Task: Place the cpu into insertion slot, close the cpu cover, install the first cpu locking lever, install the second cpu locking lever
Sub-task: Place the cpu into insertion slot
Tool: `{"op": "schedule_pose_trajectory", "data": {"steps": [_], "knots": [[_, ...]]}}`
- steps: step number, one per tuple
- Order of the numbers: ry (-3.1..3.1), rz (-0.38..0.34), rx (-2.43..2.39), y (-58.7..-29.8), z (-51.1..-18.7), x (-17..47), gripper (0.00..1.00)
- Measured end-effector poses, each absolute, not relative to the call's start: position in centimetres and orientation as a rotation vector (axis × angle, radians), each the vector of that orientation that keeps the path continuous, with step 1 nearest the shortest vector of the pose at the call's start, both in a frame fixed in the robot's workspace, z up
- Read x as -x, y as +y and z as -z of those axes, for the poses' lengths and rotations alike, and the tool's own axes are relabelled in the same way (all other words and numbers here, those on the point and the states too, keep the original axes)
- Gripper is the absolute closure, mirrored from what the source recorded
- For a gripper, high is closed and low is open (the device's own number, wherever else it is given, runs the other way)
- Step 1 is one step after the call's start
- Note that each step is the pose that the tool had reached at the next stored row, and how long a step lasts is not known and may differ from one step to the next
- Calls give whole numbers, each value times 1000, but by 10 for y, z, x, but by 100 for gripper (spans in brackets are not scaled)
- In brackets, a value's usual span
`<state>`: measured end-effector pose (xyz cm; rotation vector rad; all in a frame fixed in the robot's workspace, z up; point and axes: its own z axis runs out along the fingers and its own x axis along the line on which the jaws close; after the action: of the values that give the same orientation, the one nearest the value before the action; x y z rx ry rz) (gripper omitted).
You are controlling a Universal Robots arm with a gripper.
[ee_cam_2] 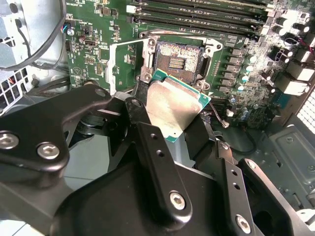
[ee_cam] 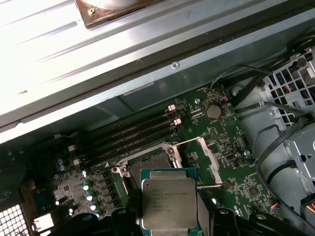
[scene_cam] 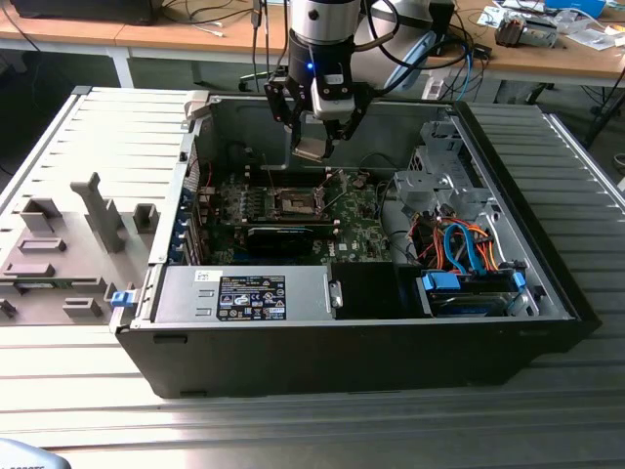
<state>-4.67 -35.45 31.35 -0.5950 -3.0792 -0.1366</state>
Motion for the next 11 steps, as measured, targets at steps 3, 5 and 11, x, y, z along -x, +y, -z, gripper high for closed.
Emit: {"op": "schedule_pose_trajectory", "data": {"steps": [3,5,11], "knots": [[-3078,136,601,-354,-314,47,45],[-3078,136,606,-354,-313,47,45],[-3076,136,617,-354,-313,47,45]]}}
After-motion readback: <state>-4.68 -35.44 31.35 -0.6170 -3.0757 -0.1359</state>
